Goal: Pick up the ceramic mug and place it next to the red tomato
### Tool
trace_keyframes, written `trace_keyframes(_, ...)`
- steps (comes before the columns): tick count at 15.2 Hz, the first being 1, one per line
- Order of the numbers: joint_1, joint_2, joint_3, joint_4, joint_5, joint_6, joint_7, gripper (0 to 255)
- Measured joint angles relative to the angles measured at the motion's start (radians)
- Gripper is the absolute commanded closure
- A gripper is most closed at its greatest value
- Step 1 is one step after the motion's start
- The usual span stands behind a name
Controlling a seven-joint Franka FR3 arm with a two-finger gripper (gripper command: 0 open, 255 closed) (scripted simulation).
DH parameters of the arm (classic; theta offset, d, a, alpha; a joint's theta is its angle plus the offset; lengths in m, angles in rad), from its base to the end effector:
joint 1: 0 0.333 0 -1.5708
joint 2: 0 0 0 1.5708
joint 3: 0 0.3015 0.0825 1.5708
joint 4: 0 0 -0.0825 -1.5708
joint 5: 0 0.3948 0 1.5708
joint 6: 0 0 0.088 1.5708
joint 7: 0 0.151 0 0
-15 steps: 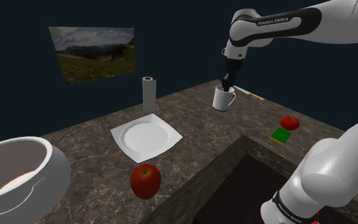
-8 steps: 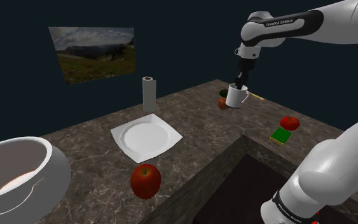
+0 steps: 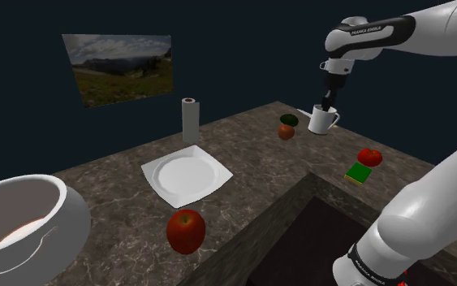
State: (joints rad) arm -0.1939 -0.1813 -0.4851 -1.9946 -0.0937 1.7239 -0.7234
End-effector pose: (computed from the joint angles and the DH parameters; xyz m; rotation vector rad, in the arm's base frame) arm 0.3820 -0.3340 0.4601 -3.0723 -0.1155 0.1359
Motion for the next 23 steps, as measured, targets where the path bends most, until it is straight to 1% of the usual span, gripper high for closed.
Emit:
trace_keyframes(3,-0.029,0.055,-0.052,0.065,0.01,-0.012,-0.088,255)
trace_keyframes(5,-0.051,0.094,-0.087,0.094,0.022,-0.004,-0.15,255)
trace_keyframes(7,-0.072,0.142,-0.116,0.14,0.041,-0.007,-0.207,255)
trace_keyframes(10,-0.112,0.218,-0.159,0.215,0.077,-0.017,-0.299,255)
trace_keyframes(14,-0.184,0.333,-0.205,0.332,0.14,-0.041,-0.426,255)
trace_keyframes(15,-0.207,0.365,-0.213,0.361,0.158,-0.045,-0.457,255)
trace_keyframes(17,-0.262,0.455,-0.223,0.462,0.212,-0.074,-0.519,255)
trace_keyframes(20,-0.343,0.549,-0.228,0.577,0.266,-0.112,-0.593,255)
trace_keyframes(22,-0.413,0.624,-0.227,0.674,0.307,-0.144,-0.643,255)
trace_keyframes(23,-0.46,0.677,-0.221,0.753,0.334,-0.174,-0.666,255)
